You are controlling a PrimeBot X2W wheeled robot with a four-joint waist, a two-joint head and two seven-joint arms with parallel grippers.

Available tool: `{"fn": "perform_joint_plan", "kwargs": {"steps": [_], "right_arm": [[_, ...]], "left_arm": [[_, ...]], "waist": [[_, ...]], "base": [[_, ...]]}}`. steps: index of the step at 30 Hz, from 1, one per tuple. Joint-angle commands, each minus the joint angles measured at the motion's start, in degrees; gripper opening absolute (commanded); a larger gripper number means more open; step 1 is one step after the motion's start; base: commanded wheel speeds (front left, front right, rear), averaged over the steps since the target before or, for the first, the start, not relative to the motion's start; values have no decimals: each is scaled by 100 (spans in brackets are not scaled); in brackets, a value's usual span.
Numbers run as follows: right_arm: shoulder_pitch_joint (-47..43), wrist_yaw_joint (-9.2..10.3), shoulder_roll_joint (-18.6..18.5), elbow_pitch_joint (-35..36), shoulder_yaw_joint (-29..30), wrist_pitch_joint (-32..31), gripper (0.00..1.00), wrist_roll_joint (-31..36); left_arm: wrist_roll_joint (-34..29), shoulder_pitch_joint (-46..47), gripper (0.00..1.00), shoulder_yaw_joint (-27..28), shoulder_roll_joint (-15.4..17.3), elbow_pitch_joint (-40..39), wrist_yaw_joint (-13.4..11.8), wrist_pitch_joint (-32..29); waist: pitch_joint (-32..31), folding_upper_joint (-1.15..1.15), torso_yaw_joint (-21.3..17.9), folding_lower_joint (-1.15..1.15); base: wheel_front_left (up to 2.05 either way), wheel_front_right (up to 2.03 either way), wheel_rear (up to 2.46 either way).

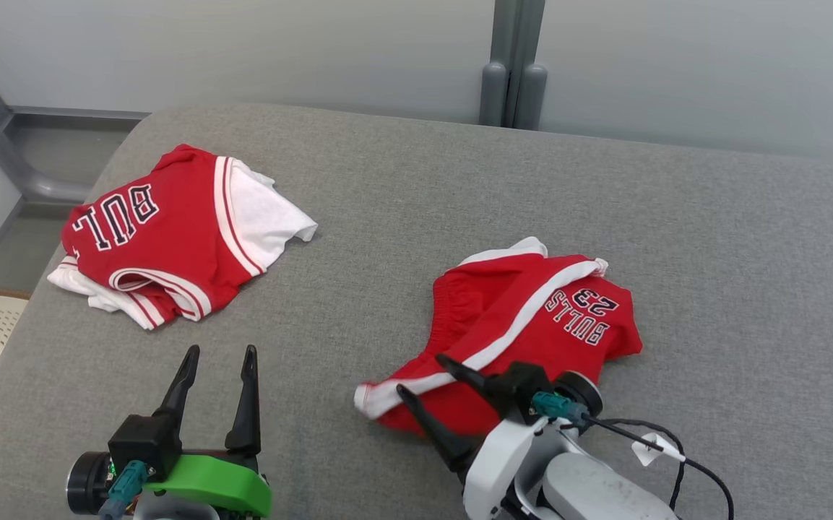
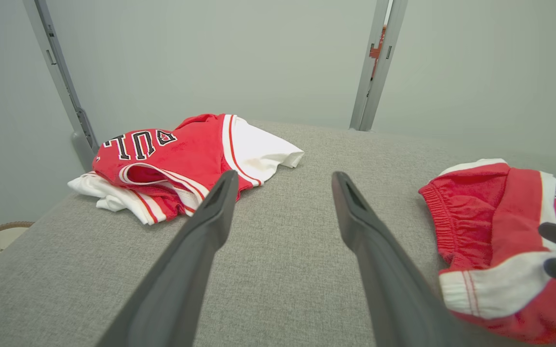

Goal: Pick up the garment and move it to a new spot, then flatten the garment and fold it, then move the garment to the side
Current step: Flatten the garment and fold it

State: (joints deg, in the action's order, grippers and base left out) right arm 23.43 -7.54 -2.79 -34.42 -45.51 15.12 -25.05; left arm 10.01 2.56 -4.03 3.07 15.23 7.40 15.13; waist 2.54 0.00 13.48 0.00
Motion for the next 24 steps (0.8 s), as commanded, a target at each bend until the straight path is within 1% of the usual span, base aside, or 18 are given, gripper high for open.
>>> {"fn": "perform_joint_plan", "kwargs": {"steps": [1, 4, 11, 16, 21, 24], "right_arm": [[69, 10, -21, -28, 119, 6, 100, 89], [5, 10, -142, 86, 433, 6, 100, 224], [-280, 10, -752, 595, 1468, 6, 100, 438], [-202, 10, -1046, 657, 2104, 6, 100, 582], [125, 10, -1191, 444, 2323, 6, 100, 605], [395, 10, -1262, 146, 2349, 5, 100, 560]], "left_arm": [[-40, -2, 100, 25, 3, 8, 9, 4], [-63, -27, 100, 66, 1, 3, 9, 3], [-76, -101, 100, 121, -6, -59, 10, 3], [-80, -72, 100, 113, -9, -92, 10, 3], [-71, 45, 100, 59, -12, -87, 10, 4], [-64, 86, 100, 33, -12, -81, 10, 3]], "waist": [[-49, 0, -85, 0], [-94, 0, -164, 0], [-122, 0, -312, 0], [-61, 0, -345, 0], [31, 0, -285, 0], [106, 0, -204, 0]], "base": [[0, 0, 0], [0, 0, 0], [0, 0, 0], [0, 0, 0], [0, 0, 0], [0, 0, 0]]}}
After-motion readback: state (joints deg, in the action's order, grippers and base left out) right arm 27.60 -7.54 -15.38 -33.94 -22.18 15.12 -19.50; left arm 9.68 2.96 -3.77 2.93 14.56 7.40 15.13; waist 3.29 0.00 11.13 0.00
